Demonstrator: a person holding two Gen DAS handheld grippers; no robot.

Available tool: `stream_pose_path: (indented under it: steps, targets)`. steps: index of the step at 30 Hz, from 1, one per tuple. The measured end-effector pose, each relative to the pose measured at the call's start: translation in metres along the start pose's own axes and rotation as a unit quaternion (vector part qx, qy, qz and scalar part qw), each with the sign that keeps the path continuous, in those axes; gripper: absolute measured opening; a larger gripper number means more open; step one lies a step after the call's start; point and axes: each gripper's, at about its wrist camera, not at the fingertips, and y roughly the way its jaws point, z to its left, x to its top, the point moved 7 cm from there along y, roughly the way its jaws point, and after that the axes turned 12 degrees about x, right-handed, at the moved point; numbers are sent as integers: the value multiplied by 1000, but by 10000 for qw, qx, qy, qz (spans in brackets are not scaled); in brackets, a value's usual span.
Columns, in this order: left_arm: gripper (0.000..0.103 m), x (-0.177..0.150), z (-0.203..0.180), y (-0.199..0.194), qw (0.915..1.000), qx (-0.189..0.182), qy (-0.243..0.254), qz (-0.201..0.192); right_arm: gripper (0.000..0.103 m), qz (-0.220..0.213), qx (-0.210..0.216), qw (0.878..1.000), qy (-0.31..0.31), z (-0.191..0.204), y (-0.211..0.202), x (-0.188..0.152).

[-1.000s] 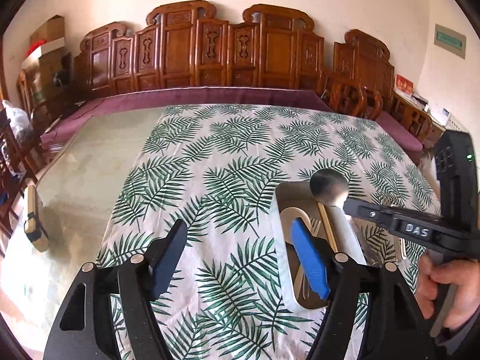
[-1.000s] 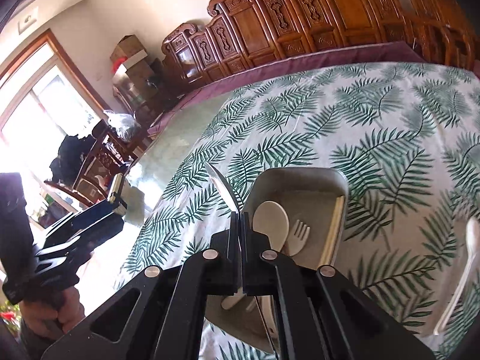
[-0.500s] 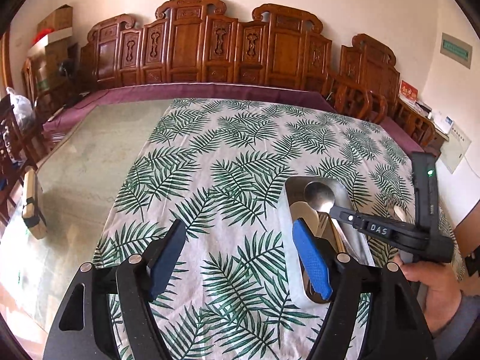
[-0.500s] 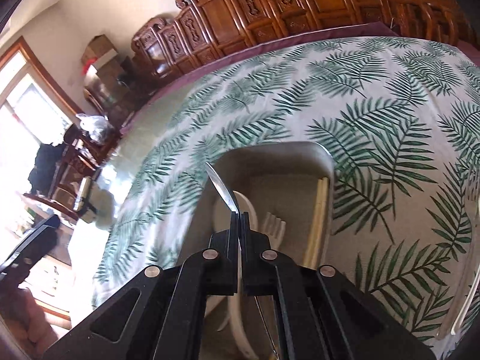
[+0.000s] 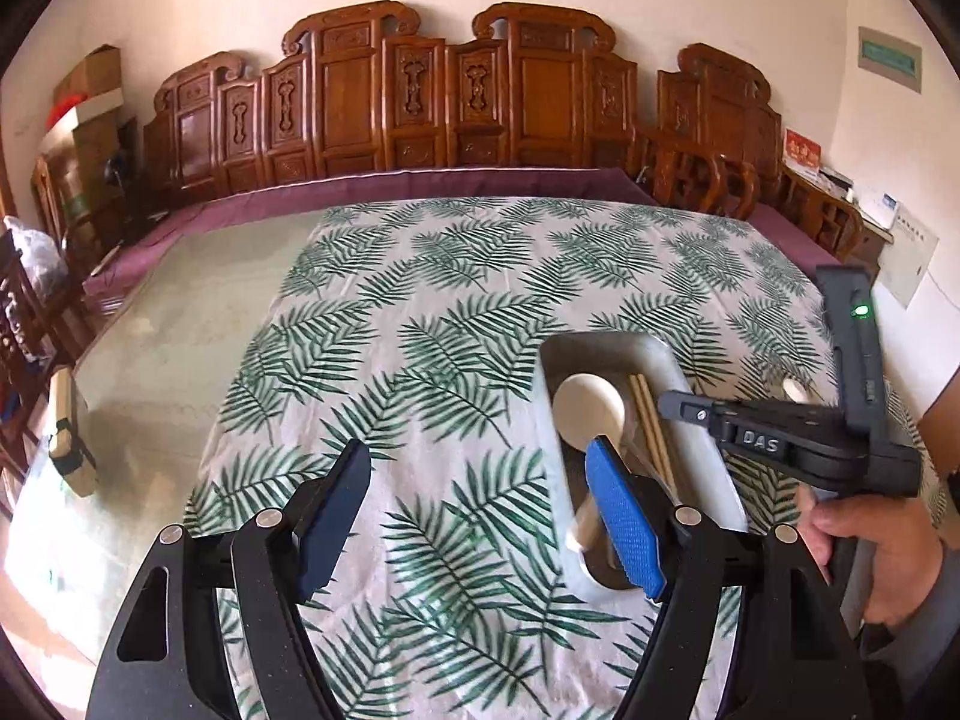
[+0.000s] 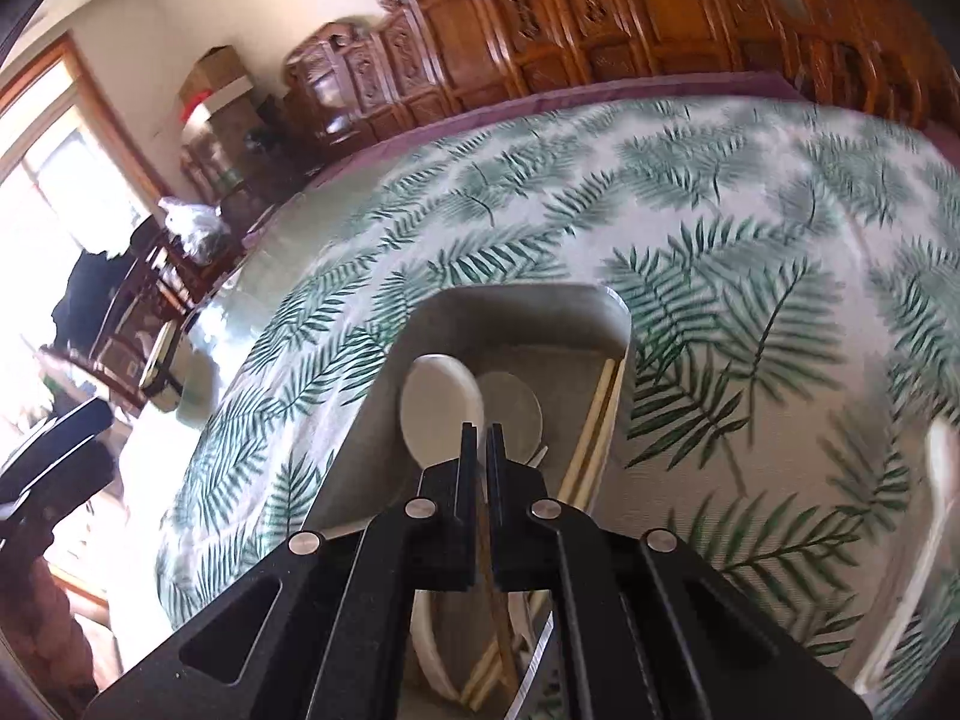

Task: Organize utensils
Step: 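Lower the metal spoon into the grey tray and open the right tool, then grasp the small white plastic spoon with the right tool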

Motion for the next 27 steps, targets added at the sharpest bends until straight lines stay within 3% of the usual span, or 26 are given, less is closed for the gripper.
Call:
stream_pose_path:
  steps: [4,7,11,15,19,21,27]
  targets:
    - [76,-4,-16,-6,9999,-115,101,-19,6,-130,-115,9989,-435,1,-41,-5]
    - [78,-7,-33,-10,9995,-218,225,-22,22,-220,-360,9971,-641,-16,-75,-11]
    - [80,-11,-64,-12,9984,-333,455,4,26,-254,-916,9925,-769,-56,-114,-22]
    - [80,-12,-93,-10,9971,-455,614,39,43,-191,-1297,9901,-508,-107,-139,-35]
    - [84,-12,-119,-9,9961,-574,667,46,62,-131,-1564,9873,-240,-145,-146,-50]
    - [89,-13,-132,-8,9956,-637,687,43,62,-75,-1628,9866,-73,-160,-143,-56]
    - [92,-19,-156,-5,9955,-733,586,122,62,12,-1718,9849,200,-187,-128,-59]
